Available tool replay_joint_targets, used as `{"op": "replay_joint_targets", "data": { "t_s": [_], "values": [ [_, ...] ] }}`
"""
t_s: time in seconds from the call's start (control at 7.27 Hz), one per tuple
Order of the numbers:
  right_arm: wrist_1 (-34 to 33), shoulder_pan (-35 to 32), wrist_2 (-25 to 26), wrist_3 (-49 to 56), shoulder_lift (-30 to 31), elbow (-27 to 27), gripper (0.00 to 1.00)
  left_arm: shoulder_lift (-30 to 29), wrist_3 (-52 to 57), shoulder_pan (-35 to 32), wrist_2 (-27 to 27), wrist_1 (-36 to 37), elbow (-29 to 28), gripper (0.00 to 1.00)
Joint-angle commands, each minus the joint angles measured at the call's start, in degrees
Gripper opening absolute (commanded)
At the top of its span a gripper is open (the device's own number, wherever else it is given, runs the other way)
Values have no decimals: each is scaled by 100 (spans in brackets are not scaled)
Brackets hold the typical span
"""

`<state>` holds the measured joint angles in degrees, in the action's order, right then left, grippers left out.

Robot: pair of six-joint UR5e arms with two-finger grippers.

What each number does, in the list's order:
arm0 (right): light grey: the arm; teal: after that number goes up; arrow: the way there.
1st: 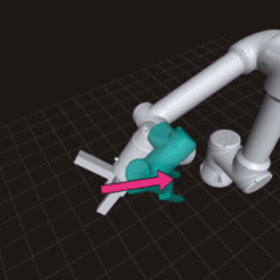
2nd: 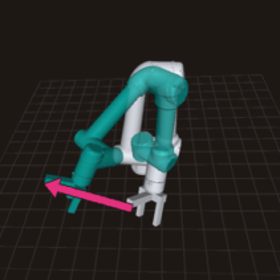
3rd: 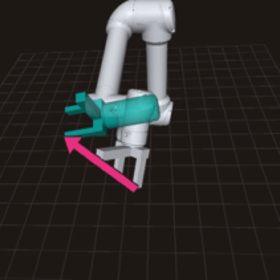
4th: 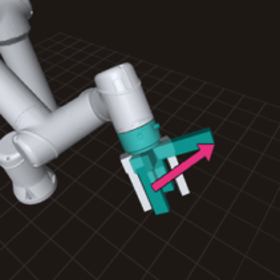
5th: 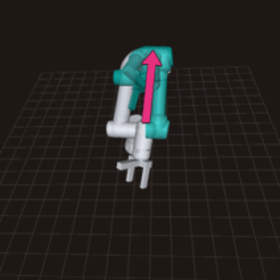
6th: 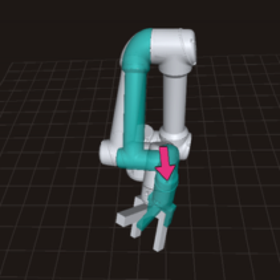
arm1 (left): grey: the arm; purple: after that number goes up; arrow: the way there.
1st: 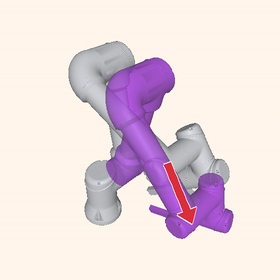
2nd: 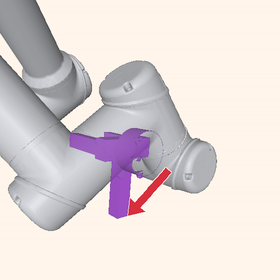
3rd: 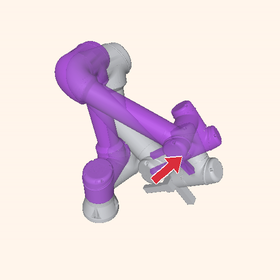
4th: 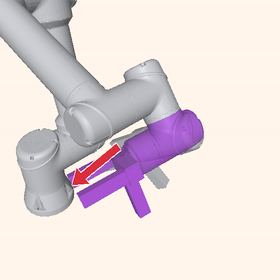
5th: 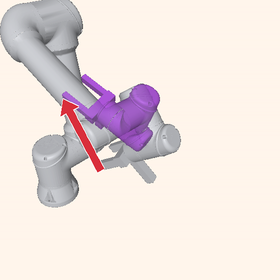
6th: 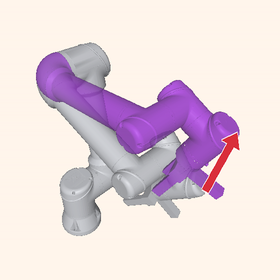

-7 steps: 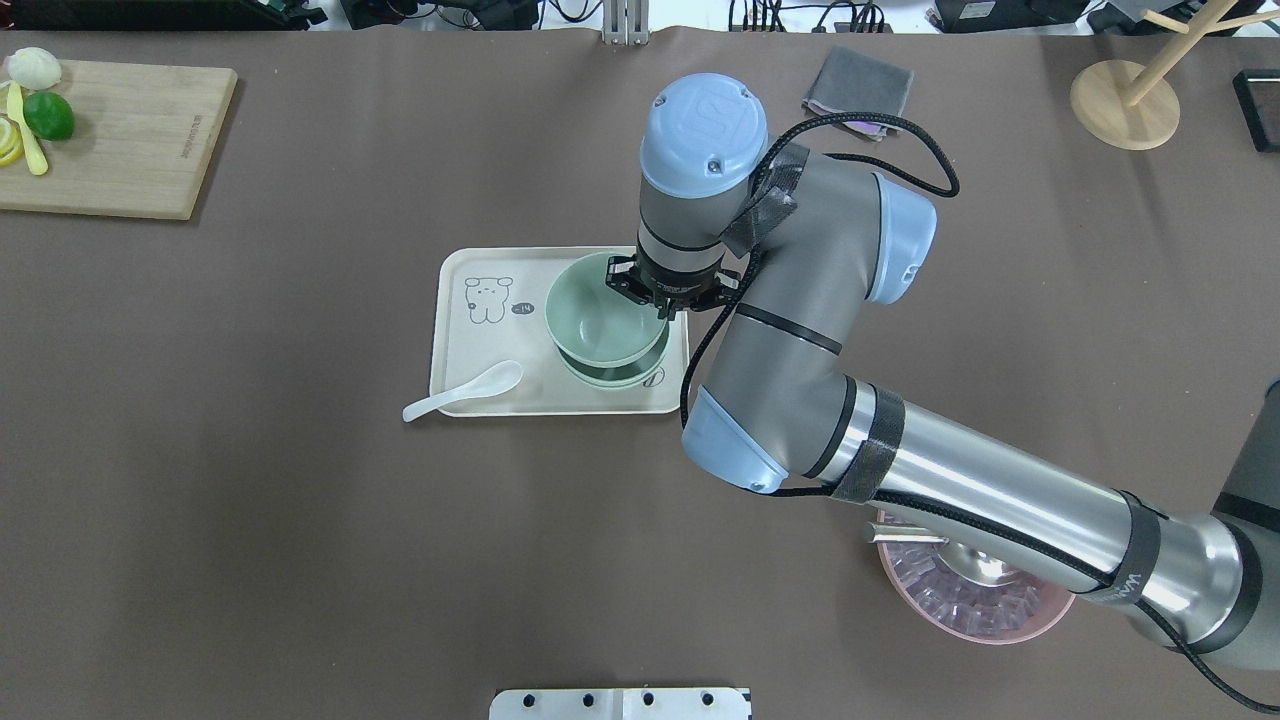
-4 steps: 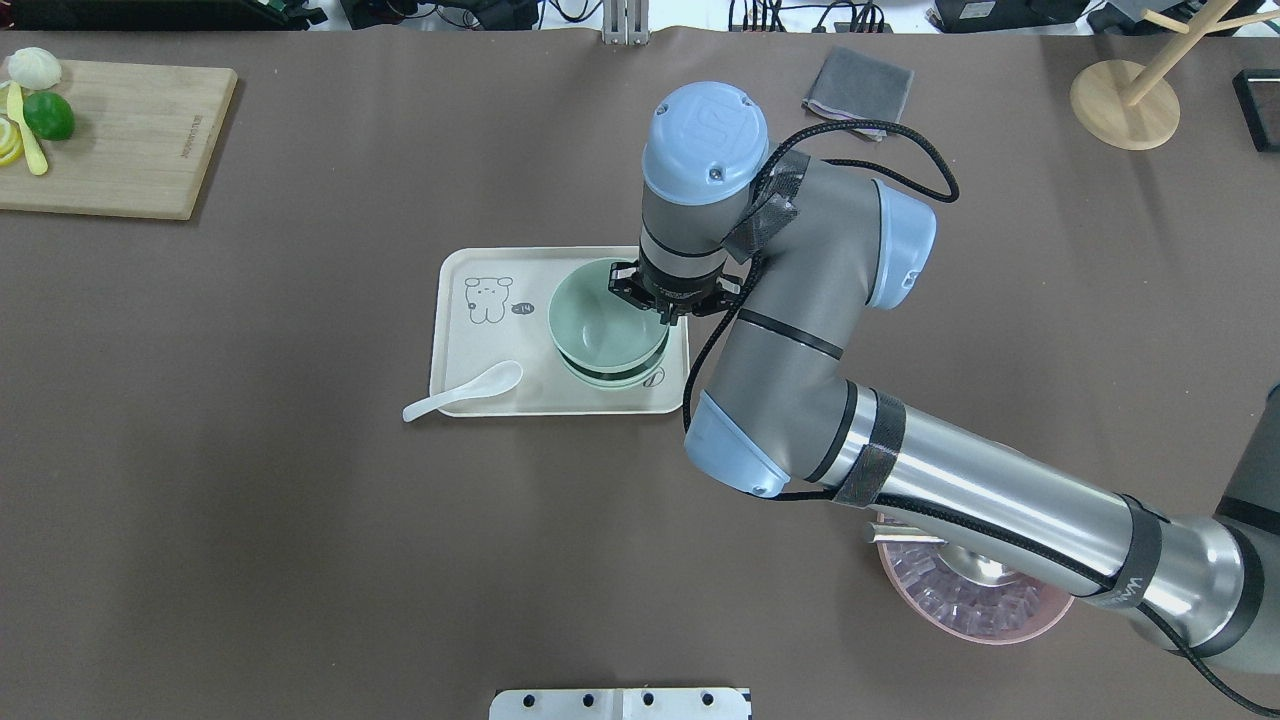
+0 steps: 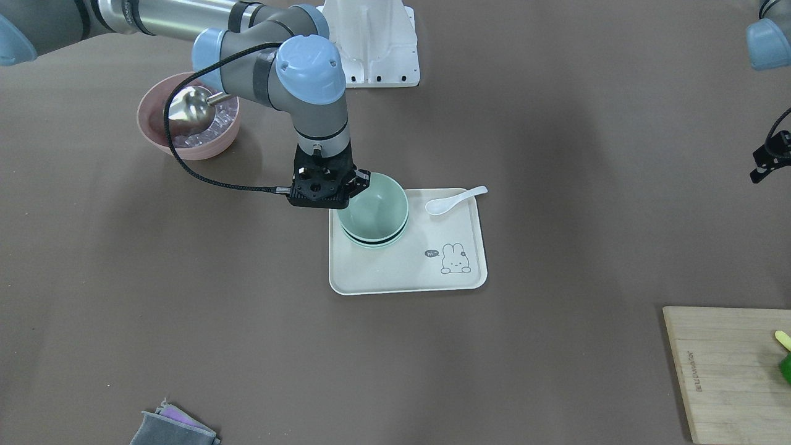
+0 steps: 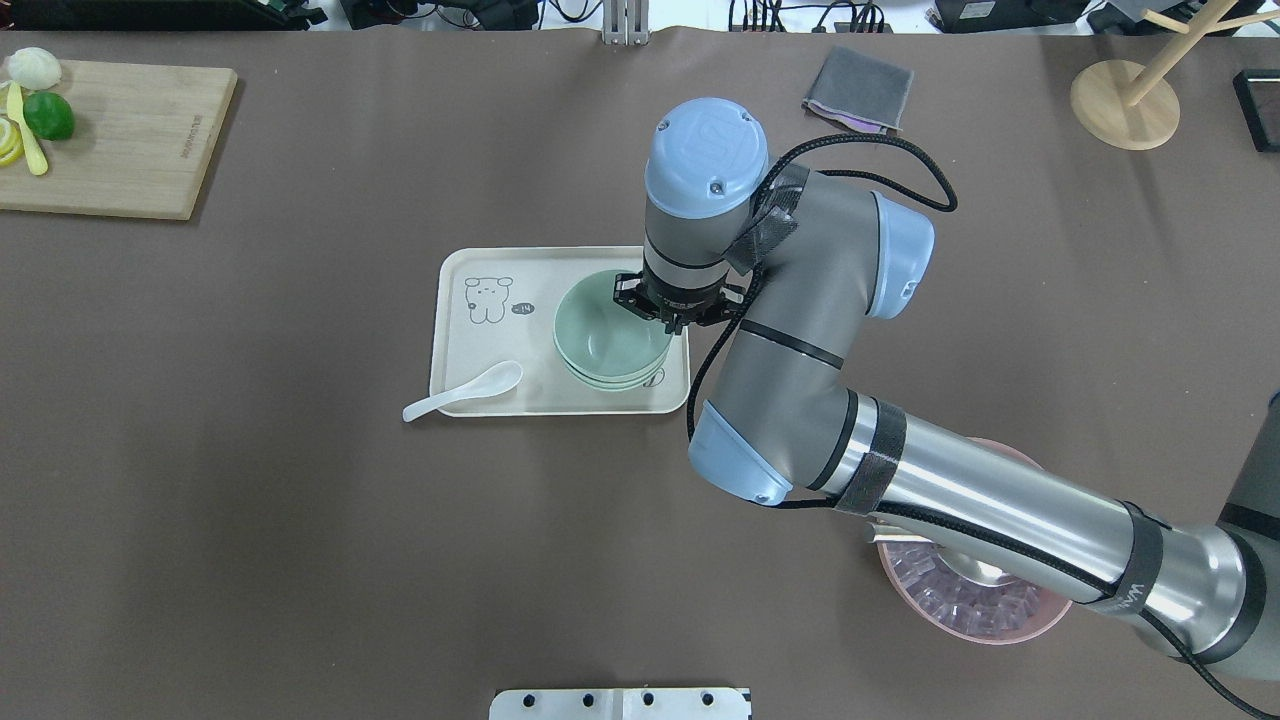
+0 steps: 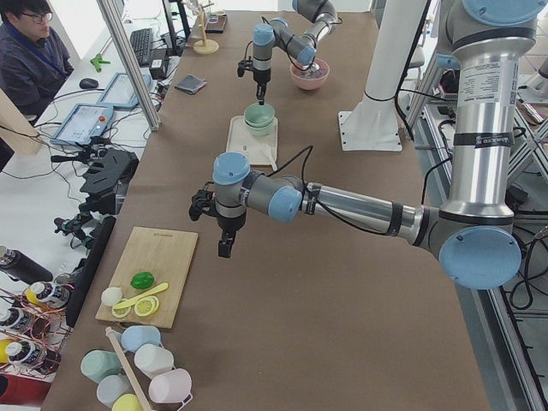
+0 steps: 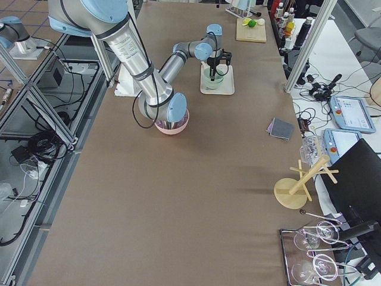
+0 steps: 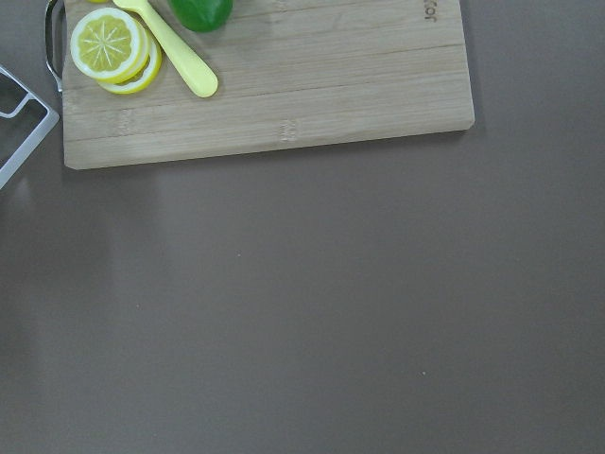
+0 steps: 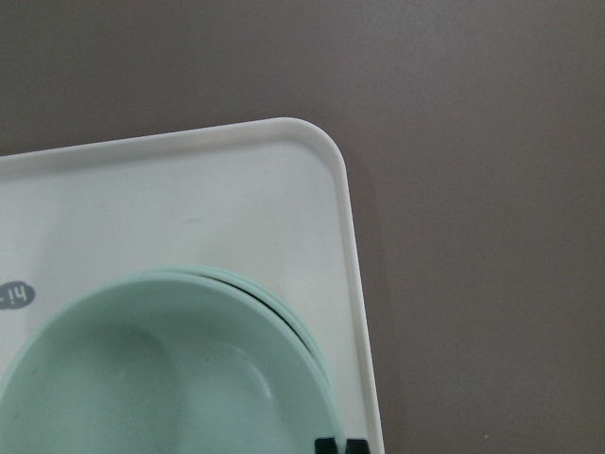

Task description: Stack green bowls together

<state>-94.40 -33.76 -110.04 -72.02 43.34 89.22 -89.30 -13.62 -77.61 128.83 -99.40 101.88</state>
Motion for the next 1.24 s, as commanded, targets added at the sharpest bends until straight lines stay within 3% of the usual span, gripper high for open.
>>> {"op": "replay_joint_targets", "data": {
  "t_s": [0.0,0.41,0.69,1.1],
  "values": [
    [1,62,9,3,8,-1,0,0,0,0,-7,0,7,98],
    [70,54,9,-5,8,-1,0,0,0,0,-7,0,-1,98],
    [649,45,18,-76,183,-19,0,0,0,9,-7,0,-1,98],
    [651,45,9,-6,218,-19,0,0,0,9,2,-9,16,98]
  ]
}}
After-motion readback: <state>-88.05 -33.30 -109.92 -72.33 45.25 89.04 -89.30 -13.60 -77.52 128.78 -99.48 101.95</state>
